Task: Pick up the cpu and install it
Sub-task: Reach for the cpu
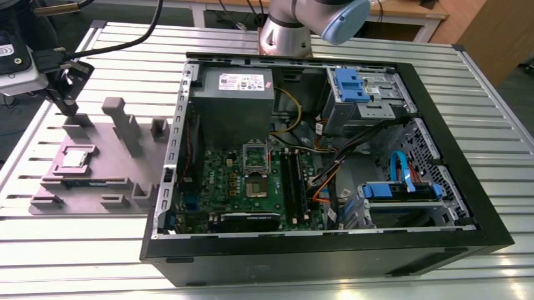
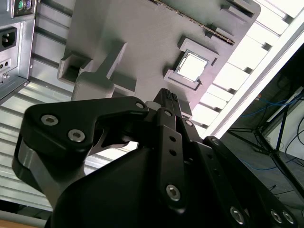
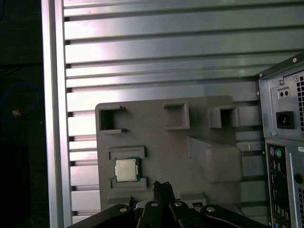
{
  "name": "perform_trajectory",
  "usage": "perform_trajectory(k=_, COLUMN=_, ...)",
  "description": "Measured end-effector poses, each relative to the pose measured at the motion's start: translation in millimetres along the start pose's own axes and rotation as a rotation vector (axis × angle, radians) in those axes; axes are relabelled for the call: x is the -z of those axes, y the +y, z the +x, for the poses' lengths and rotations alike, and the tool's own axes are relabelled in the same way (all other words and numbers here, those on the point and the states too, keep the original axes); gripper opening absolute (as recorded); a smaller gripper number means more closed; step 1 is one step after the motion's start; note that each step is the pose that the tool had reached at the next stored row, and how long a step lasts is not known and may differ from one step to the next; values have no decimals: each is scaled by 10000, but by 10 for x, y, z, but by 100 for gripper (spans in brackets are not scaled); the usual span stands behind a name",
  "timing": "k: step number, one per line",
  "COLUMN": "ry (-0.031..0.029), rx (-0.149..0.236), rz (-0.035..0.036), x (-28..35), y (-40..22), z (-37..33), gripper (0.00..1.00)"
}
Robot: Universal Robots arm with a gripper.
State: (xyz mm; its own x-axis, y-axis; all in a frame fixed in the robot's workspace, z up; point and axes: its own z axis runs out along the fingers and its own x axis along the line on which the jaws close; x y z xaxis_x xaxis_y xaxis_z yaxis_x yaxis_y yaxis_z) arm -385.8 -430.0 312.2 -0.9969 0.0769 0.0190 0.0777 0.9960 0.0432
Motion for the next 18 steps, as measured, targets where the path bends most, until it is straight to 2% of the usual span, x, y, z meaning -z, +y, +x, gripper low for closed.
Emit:
perform_trajectory(k=5, ry=1, rx=0, rz=3, x=0, y=0, z=1, gripper=11)
perform_trajectory(k=8, ry=-1, rx=0, rz=3, x=-11, y=-2, z=29, gripper=11)
perform_trajectory(k=13, ry=-1, rx=0, rz=5, x=-56, y=-11, z=106, gripper=11)
perform_trajectory(k=18, ry=-1, rx=0, rz=9, x=-127, y=-18, z=157, gripper=11)
